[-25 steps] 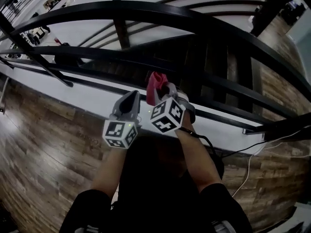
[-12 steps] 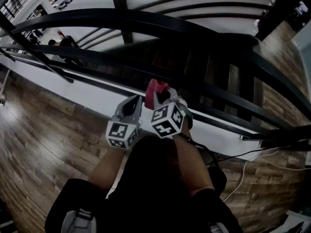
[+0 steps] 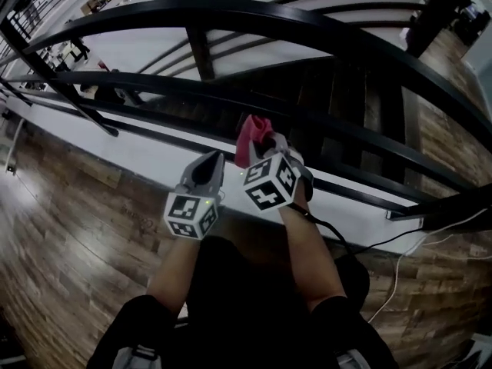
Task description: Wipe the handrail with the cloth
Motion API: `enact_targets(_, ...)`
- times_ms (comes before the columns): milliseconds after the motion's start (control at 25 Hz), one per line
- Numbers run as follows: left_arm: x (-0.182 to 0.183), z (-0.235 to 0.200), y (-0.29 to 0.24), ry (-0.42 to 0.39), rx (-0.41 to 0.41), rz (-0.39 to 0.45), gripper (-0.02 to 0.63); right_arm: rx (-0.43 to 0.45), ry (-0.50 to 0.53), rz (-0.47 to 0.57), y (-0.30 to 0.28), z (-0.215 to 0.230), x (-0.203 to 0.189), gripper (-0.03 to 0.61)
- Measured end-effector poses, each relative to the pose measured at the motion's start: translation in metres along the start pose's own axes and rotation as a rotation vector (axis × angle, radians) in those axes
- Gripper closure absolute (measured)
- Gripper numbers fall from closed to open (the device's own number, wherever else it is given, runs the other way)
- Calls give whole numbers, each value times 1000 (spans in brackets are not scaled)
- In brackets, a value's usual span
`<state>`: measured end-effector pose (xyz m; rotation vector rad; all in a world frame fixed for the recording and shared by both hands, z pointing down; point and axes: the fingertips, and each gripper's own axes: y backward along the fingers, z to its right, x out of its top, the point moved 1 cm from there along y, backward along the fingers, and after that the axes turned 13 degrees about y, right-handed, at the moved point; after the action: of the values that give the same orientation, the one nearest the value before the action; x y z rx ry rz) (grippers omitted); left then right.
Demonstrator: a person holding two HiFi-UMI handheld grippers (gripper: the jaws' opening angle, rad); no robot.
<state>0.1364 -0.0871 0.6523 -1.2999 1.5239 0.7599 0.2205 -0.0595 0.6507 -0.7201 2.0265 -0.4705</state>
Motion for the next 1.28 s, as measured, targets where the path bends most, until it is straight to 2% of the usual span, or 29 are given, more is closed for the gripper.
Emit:
enact_targets(200,-1,31,-8,-43,-52,16,614,-30,16,-10,17,14,-21,538)
enact_targets(400,2,50,-14,21,-76,39,614,-54,23,-66,30,24,-47,538)
enact_targets(560,4,69,-17,-10,-85,45,614,-51,6,-66,40,34,-63,538)
enact_targets(920,-4,120,-31,-12,-101,35,614,-23,-26,-89,64,54,-105,538)
enact_targets(1080,-8,152,-47,-3,-143,44,614,-37,-38,-115,83,67,-131,538)
enact_targets(1280,-11,179,-52,-12,-191,17,614,-70,-89,-126,105,76,-145,538)
